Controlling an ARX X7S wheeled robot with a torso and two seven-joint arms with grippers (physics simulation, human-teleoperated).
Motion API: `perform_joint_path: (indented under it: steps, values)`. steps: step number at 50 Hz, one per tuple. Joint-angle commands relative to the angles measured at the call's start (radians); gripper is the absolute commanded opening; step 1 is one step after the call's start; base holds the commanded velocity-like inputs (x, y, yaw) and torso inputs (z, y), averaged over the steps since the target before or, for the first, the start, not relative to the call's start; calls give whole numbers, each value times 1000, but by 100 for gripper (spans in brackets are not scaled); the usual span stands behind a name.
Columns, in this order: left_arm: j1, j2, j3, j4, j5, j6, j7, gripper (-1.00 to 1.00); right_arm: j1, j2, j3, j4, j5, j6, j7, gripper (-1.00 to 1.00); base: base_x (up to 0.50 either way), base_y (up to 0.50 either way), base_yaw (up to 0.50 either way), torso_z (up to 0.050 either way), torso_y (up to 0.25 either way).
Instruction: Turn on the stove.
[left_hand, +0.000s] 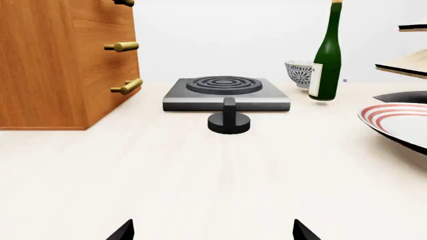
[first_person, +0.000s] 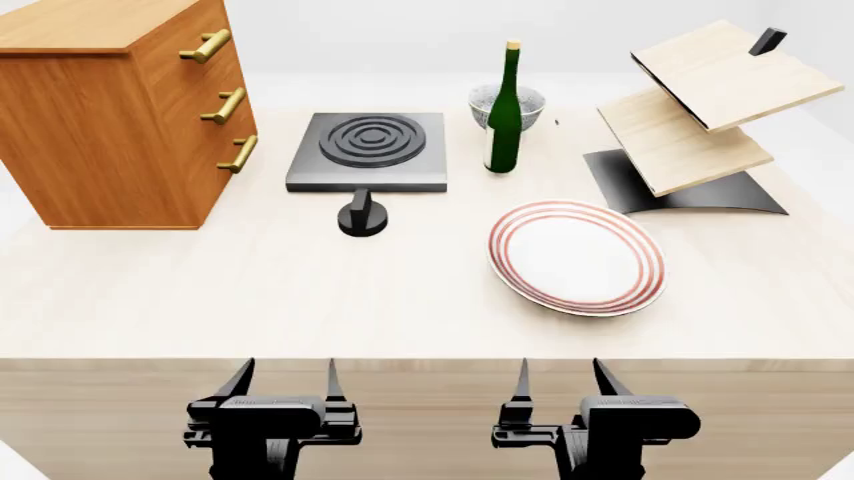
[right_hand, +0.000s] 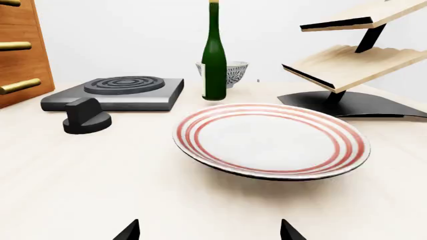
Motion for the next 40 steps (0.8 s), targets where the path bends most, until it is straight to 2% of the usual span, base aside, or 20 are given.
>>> perform_joint_path:
  steps: [1, 5, 10, 14, 17, 18, 20, 21, 23, 25, 29, 32, 40]
  values:
    - [0, -39, 46, 5, -39, -3, -46, 100, 0, 17, -22, -1, 17, 0, 22, 100, 0, 0, 0, 0, 0]
    - [-11, -50, 82, -4, 55, -52, -111, 100, -2, 33, -38, -4, 36, 9, 33, 100, 0, 0, 0, 0, 0]
    - [-31, -52, 76, -30, 11, -91, -109, 100, 20, 35, -19, 27, 108, 66, 42, 100, 0, 0, 0, 0, 0]
    - [-59, -65, 72, -23, -14, -172, -102, 100, 34, 49, -24, 0, 69, 90, 101, 100, 0, 0, 0, 0, 0]
    - [-67, -74, 66, 74, -43, -298, -93, 100, 44, 60, -17, -100, 122, 237, 91, 100, 0, 0, 0, 0, 0]
    - [-58, -93, 94, 142, 9, -302, -110, 100, 50, 69, -21, -179, 113, 308, 109, 100, 0, 0, 0, 0, 0]
    - [-59, -100, 94, 237, -10, -393, -93, 100, 53, 87, -40, -269, 86, 387, 130, 100, 0, 0, 0, 0, 0]
    - [-79, -105, 72, 343, -58, -530, -70, 100, 60, 94, -32, -362, 118, 488, 123, 100, 0, 0, 0, 0, 0]
    - [-108, -112, 54, 446, -78, -643, -73, 100, 79, 106, -31, -443, 129, 604, 133, 100, 0, 0, 0, 0, 0]
    - [-160, -112, 13, 576, -137, -819, -60, 100, 111, 113, -14, -554, 167, 744, 137, 100, 0, 0, 0, 0, 0]
    - [-227, -123, 1, 728, -169, -1004, -74, 100, 160, 123, -3, -715, 202, 881, 152, 100, 0, 0, 0, 0, 0]
    - [-237, -124, 3, 756, -177, -1038, -78, 100, 183, 118, 11, -739, 221, 930, 159, 100, 0, 0, 0, 0, 0]
    - [-228, -116, -6, 722, -197, -1032, -76, 100, 161, 125, 26, -751, 220, 881, 170, 100, 0, 0, 0, 0, 0]
